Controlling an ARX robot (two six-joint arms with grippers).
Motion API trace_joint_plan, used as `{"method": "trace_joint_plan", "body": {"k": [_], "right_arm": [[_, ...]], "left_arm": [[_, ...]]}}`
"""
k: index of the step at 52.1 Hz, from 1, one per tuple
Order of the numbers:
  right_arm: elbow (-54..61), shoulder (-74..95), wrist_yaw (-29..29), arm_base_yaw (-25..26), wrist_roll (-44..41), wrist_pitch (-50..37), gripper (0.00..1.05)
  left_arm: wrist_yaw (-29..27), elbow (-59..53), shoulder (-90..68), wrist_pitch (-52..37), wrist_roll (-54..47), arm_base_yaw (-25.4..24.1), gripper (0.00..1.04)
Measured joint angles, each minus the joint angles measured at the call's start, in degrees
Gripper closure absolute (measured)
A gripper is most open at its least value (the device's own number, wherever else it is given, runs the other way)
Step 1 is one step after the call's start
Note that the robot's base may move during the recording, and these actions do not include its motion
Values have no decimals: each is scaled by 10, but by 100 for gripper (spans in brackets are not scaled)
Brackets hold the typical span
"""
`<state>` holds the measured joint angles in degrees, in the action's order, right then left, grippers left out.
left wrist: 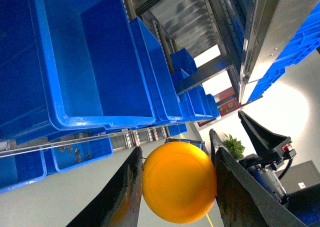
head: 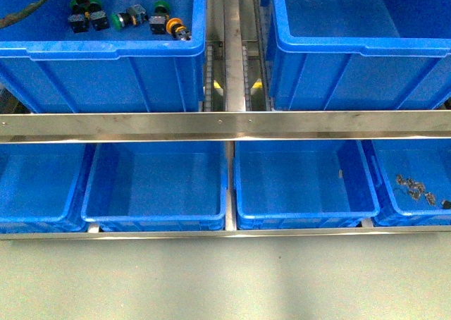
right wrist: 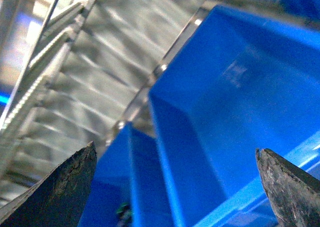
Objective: Pick red and yellow buttons and place in box
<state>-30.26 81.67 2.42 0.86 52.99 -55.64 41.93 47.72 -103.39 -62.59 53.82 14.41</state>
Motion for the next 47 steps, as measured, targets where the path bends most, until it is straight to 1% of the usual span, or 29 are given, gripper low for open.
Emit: {"method": "trace_joint_plan", "body": {"k": [4, 8, 14, 18, 22, 28, 39, 47], "right_arm": [[0, 31, -33, -7, 83, -58, 7], [-3, 61, -57, -26, 129, -115, 7], [-6, 99, -101, -65, 152, -170, 7], [-6, 127, -138, -100, 166, -206, 7], [-7, 149, -161, -128, 174, -235, 7], [-7, 161, -175, -142, 179, -241, 7], [-7, 162, -174, -143, 180, -242, 7], [-7, 163, -173, -143, 180, -242, 7]], "left_arm": [[0, 3, 0, 4, -1, 3, 72], [1, 6, 0, 7, -3, 5, 72], [3, 7, 0, 9, -5, 5, 72], [7, 7, 0, 11, -7, 5, 72], [10, 7, 0, 12, -7, 5, 72], [13, 8, 0, 12, -9, 3, 72], [18, 9, 0, 12, -10, -2, 72], [23, 15, 0, -9, 8, -3, 72]]}}
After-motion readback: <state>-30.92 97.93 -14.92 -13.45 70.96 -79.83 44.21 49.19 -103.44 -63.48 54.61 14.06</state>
